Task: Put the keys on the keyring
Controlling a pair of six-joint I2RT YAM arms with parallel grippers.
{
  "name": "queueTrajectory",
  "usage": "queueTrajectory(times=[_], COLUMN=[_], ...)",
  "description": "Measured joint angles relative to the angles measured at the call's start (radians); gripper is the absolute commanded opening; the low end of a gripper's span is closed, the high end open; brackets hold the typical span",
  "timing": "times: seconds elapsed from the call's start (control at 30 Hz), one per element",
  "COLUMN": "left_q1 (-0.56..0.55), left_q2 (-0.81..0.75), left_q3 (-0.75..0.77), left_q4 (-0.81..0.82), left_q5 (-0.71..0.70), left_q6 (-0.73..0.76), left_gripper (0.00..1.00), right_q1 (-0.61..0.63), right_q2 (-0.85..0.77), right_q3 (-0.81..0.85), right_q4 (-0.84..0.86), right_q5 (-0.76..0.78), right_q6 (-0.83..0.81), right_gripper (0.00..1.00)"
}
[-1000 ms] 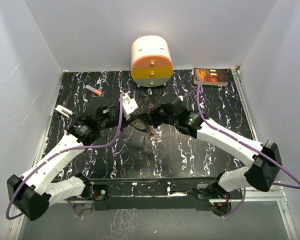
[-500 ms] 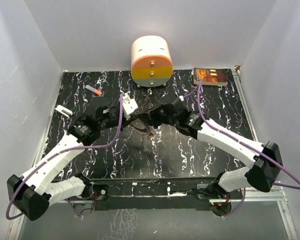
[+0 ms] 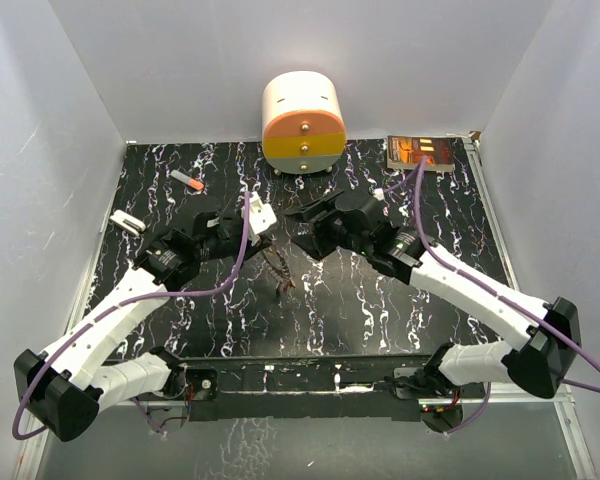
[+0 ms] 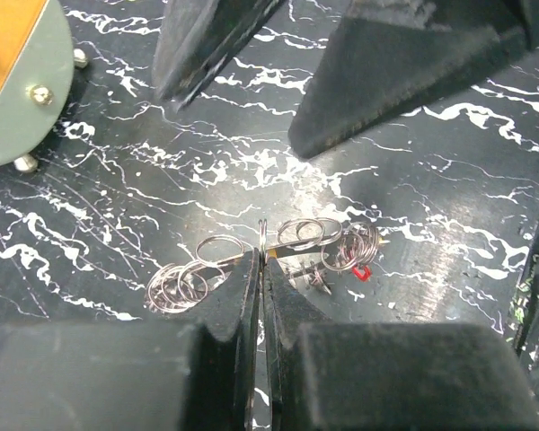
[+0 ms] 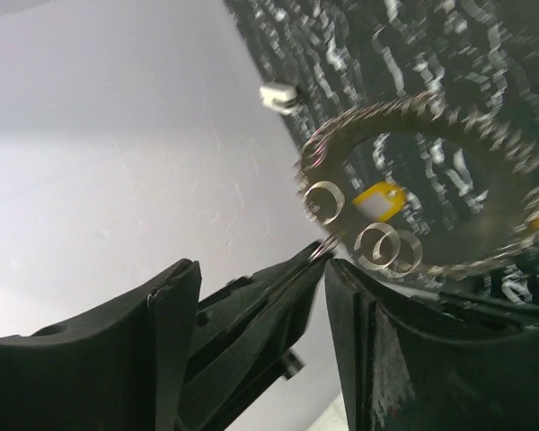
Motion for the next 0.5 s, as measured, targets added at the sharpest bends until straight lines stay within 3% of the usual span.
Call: queueTrajectory(times=[0.17, 0.33, 0.5], left_q1=[0.000, 0.000, 0.000], left_q2=[0.000, 0.000, 0.031], left_q3=[0.037, 0.114, 0.214], left_q4=[-0.080, -0.169, -0.275], left_q5=[0.070, 0.153, 0.234], left_q6=[0.033, 0.072, 0.105], left_gripper=[0.00, 0.00, 0.00], right_q1=[-0.125, -0.332, -0.348], right_q2=[-0.116, -0.274, -0.280], right_q3=[-0.163, -0.377, -0.315], right_q4=[0.011, 0.105, 0.120], right_q5=[-0.039, -0.175, -0.311], right_q6=[-0.162, -0.521, -0.946], right_gripper=[0.52, 0.44, 0.43])
